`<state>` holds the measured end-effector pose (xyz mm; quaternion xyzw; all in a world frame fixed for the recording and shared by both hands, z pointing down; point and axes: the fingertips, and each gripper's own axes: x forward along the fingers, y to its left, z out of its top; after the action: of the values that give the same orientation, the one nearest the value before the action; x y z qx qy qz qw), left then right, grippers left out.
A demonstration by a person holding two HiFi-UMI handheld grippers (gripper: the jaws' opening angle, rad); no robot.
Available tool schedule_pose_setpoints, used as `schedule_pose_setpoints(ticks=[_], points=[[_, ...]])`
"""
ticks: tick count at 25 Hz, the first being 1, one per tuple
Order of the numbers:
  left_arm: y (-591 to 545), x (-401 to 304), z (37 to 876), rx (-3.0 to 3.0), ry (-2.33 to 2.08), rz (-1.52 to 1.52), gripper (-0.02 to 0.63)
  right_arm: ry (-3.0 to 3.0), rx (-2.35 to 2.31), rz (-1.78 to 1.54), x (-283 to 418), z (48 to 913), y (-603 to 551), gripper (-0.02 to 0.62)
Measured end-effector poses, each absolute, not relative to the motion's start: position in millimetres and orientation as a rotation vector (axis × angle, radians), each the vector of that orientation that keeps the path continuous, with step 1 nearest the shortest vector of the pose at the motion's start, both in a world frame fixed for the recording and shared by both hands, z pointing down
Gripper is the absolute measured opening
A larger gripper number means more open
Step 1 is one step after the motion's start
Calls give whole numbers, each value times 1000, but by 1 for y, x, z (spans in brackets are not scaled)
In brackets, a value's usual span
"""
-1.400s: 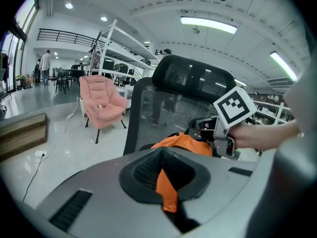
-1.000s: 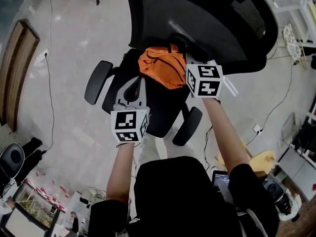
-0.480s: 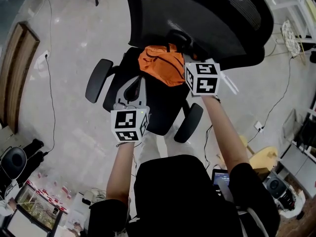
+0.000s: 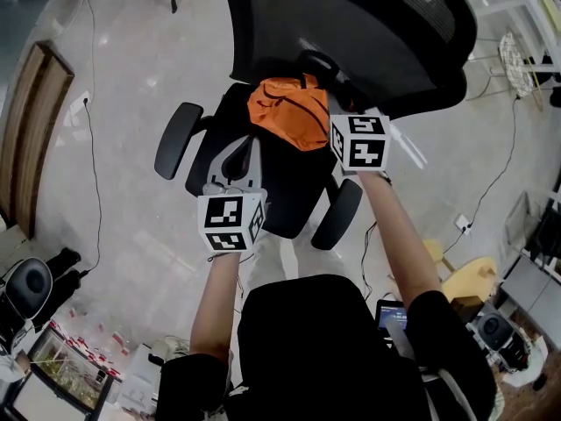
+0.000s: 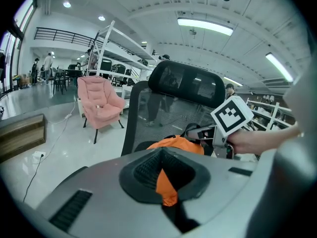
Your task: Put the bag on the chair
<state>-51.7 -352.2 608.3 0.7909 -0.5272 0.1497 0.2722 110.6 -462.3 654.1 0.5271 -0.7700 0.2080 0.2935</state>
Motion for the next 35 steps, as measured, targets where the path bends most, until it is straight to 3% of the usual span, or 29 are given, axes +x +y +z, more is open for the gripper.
schedule_pose_setpoints(ticks=[23, 35], points=[[-312, -41, 553, 2248, -1410, 370, 11, -2098, 1475, 548, 117, 601, -396, 107], [-294, -53, 475, 2356, -1451, 284, 11, -2224, 1492, 413, 82, 515, -358, 19]])
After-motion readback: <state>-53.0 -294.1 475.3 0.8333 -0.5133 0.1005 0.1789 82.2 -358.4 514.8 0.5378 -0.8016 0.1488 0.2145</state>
